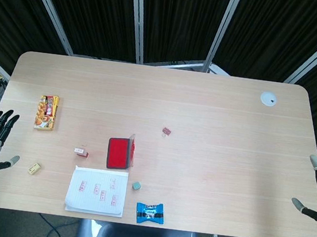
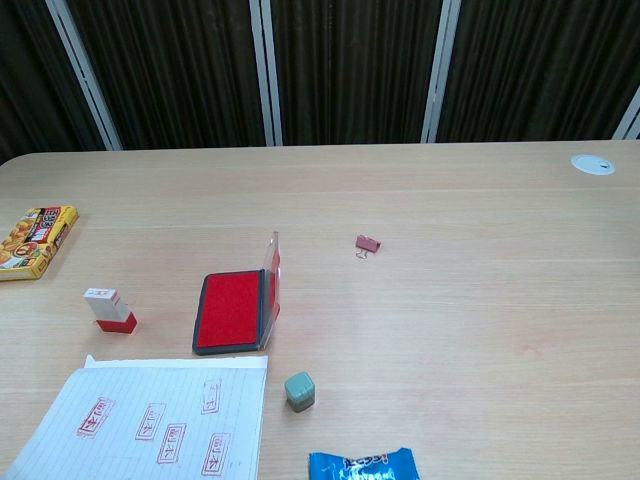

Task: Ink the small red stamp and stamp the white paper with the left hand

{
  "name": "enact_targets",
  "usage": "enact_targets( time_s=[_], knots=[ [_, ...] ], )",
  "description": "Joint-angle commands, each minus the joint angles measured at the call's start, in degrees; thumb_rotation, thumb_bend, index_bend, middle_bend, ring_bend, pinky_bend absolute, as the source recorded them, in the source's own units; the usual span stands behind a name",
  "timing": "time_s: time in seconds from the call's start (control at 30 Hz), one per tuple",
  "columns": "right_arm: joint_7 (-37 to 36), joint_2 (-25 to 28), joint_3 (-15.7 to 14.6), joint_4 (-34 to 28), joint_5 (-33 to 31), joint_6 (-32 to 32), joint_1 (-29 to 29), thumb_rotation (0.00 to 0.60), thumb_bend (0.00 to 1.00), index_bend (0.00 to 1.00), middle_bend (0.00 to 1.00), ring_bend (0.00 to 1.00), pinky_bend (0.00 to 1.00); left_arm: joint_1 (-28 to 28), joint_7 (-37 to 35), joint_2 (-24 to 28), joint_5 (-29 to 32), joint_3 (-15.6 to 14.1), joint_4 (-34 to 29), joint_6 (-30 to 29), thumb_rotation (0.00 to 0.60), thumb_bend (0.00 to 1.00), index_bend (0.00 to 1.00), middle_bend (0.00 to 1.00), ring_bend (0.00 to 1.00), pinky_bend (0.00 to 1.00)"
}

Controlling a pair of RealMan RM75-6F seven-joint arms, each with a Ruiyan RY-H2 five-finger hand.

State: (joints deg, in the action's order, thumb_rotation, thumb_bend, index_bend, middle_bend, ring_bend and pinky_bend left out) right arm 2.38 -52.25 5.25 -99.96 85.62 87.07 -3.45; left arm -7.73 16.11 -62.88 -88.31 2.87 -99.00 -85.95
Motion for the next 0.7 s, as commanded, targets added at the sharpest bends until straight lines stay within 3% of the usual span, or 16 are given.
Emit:
enact_targets(
  time_s=[0.03, 0.3, 0.37, 0.4, 0.47, 0.53, 0.7],
  knots=[
    [-0.03, 0.03, -0.02, 0.03, -0.03, 0.02, 0.05, 0.6, 0.0, 0.0, 0.0, 0.0, 0.0, -0.02, 0.08, -0.03, -0.03, -0.01, -0.04, 0.03, 0.6, 0.0, 0.0, 0.0, 0.0, 0.0],
    [-0.13, 0.04, -0.13, 0.29, -0.4, -0.13, 0.22, 0.6, 0.0, 0.0, 0.0, 0.0, 0.0, -0.65, 1.03, -0.75, 0.74, 0.03, 0.51, 1.51, 0.6, 0.0, 0.0, 0.0, 0.0, 0.0],
    [-0.21, 0.06, -0.05, 0.2, -0.54, -0.17, 0.2, 0.6, 0.0, 0.0, 0.0, 0.0, 0.0, -1.17, 1.55, -1.33, 0.72, -0.03, 1.12, 2.38, 0.6, 0.0, 0.0, 0.0, 0.0, 0.04],
    [-0.18, 0.09, 0.05, 0.02, -0.67, -0.14, 0.17, 0.6, 0.0, 0.0, 0.0, 0.0, 0.0, -1.66, 1.76, -1.93, 0.7, 0.08, 1.63, 3.01, 0.6, 0.0, 0.0, 0.0, 0.06, 0.14],
    [-0.14, 0.14, 0.2, -0.22, -0.82, -0.12, 0.12, 0.6, 0.0, 0.0, 0.0, 0.0, 0.0, -2.69, 1.9, -3.03, 0.57, 0.57, 2.44, 3.95, 0.6, 0.01, 0.0, 0.0, 0.28, 0.41],
    [0.07, 0.19, 0.39, -0.18, -1.17, -0.1, 0.1, 0.6, 0.0, 0.0, 0.0, 0.0, 0.0, -4.2, 2.04, -4.26, 1.38, 1.12, 2.82, 6.21, 0.6, 0.02, 0.0, 0.0, 0.55, 0.64],
    [-0.13, 0.14, 0.91, -0.14, -2.53, -0.93, -0.3, 0.6, 0.0, 0.0, 0.0, 0.0, 0.0, -8.16, 5.01, -6.83, 6.54, 2.5, 1.84, 13.8, 0.6, 0.03, 0.0, 0.0, 0.72, 0.78]
  ],
)
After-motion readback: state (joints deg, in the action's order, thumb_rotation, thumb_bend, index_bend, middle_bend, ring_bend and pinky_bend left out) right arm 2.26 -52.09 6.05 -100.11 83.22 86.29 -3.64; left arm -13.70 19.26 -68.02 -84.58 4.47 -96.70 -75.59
